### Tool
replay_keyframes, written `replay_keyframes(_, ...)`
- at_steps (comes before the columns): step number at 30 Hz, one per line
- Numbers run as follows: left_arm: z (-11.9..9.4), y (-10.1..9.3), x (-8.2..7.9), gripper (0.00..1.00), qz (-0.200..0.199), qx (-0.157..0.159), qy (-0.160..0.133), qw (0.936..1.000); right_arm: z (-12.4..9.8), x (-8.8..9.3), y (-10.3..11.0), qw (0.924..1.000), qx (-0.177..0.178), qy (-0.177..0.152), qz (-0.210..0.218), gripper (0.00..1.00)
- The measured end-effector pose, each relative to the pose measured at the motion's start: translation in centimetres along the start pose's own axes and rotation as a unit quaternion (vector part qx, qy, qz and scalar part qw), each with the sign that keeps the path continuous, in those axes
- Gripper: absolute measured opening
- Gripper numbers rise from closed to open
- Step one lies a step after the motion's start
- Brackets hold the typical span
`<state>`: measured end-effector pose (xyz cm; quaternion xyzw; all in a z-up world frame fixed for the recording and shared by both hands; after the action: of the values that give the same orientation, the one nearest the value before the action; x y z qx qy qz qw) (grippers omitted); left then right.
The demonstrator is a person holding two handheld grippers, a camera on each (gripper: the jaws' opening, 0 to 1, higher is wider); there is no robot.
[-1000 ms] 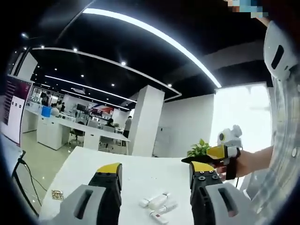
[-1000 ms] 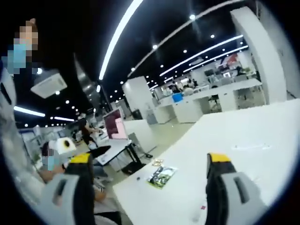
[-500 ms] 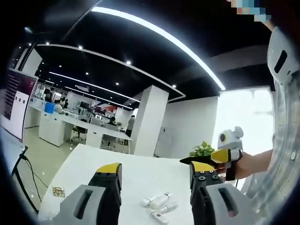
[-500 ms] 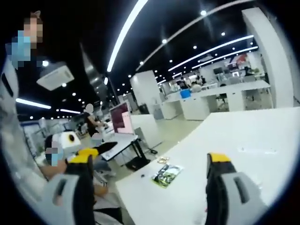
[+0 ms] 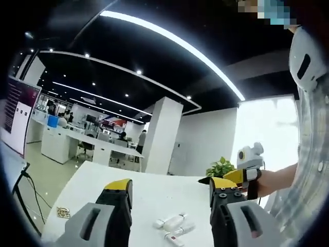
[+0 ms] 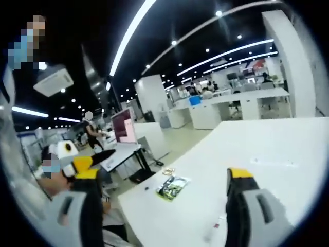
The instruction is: Arrange the skincare products in the storage area until every visible bottle or jar stands upright without overlapping.
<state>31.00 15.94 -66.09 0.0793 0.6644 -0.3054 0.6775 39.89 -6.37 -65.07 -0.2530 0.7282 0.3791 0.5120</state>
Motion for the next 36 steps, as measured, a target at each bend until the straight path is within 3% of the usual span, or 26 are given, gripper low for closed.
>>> replay_keyframes(7,1.3,-0.8,0.7,0.63,0.0,0.008,0.026,0.9996,-1.8,1.4,-3.7,0.9981,0.044,0.031,0.031,0.99)
replay_keyframes(12,2.2,-1.3,0.7,0.64,-0.008,0.001,0.038,0.9992,-2.0,1.7,-6.3,0.9964,0.051,0.054,0.041,0.99)
replay_keyframes(16,3.4,-1.7,0.9,0.64,0.008,-0.001,0.067,0.9977,-1.8,2.1,-8.4,0.9958,0.043,0.068,0.045,0.93)
replay_keyframes(20,3.8,-1.6,1.3,0.65,0.01,-0.008,0.068,0.9976,-0.4,3.5,-11.1,0.9945,0.039,0.094,0.027,0.91)
replay_keyframes(22,3.7,-1.4,1.8,0.65,0.005,-0.021,0.071,0.9972,0.4,4.1,-12.0,0.9932,0.016,0.112,0.027,0.87)
replay_keyframes(26,3.3,-1.4,2.9,0.65,0.001,-0.037,0.088,0.9954,1.9,4.6,-14.4,0.9915,0.009,0.13,-0.007,0.79)
replay_keyframes(31,2.9,-1.2,3.5,0.65,-0.005,-0.058,0.103,0.993,3.9,5.1,-18.1,0.9873,0.004,0.157,-0.021,0.78)
replay_keyframes(33,2.9,-1.0,3.7,0.65,-0.002,-0.068,0.11,0.9916,4.7,5.1,-19.7,0.9841,0.003,0.171,-0.048,0.77)
replay_keyframes(36,2.8,-1.0,3.7,0.66,-0.001,-0.076,0.112,0.9908,5.6,5.3,-21.0,0.9817,-0.001,0.181,-0.058,0.75)
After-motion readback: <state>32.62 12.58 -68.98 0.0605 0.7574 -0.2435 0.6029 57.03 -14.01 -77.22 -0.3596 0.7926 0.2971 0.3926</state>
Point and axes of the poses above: the point that each gripper's makers call its tool centre point, and the gripper's own axes: z roughly forward along the fingers, y roughly to its left, x roughly out of its underside, the point moved 7 cm from there along -z, roughly backward along the fingers, and after that the axes turned 2 degrees about x, right-handed, at the moved point
